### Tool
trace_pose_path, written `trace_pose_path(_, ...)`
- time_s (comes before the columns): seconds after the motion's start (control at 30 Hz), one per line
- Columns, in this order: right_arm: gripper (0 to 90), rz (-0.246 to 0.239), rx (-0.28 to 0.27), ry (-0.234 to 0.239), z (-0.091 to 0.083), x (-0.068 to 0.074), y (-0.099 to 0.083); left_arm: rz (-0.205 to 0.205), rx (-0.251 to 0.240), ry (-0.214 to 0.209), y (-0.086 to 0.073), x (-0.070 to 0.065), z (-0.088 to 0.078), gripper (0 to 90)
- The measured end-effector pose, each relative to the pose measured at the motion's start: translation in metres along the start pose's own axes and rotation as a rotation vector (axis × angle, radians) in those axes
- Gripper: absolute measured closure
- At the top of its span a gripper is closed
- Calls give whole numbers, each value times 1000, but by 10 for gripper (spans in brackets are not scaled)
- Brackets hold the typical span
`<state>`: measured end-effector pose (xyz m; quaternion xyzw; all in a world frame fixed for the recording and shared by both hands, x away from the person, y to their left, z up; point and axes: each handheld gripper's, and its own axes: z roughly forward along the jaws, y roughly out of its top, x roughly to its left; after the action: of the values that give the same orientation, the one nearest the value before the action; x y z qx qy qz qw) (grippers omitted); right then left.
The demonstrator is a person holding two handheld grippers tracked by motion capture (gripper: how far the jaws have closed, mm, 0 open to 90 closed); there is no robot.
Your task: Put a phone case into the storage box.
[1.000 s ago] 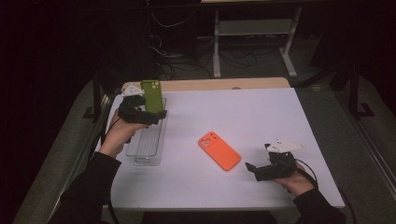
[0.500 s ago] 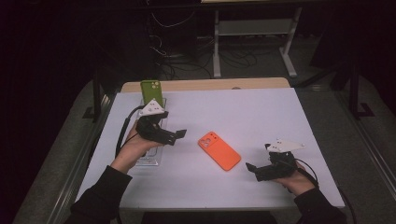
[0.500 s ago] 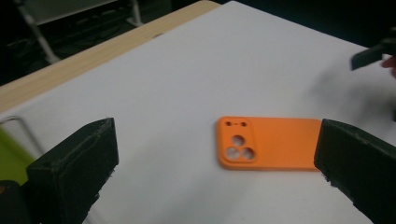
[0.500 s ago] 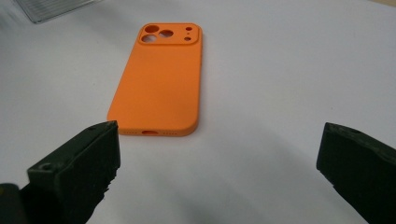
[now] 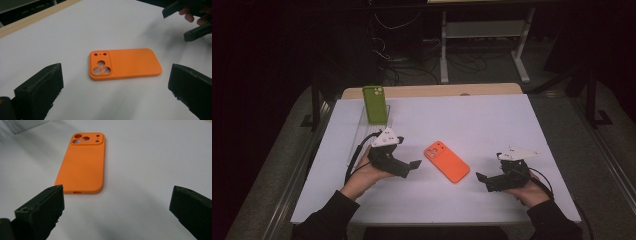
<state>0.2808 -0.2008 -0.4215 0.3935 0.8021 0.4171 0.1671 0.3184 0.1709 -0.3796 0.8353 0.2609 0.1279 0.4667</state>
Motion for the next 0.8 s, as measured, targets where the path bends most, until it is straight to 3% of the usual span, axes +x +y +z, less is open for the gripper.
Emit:
trace_pose_path(0.37, 0, 3, 15, 12, -1, 6, 11, 13, 15, -36, -12, -11, 10, 0)
trace_pose_path(0.4, 0, -1, 19, 17, -1, 6, 12, 29, 20, -42, -12, -11, 10, 0)
trace_pose_path(0.6, 0, 18, 51, 54, 2, 6, 23, 22, 17, -54, -12, -12, 12, 0)
trace_pose_path(0.8, 0, 13, 56, 47, 5, 6, 34, 10, 11, -59, -13, -10, 12, 0)
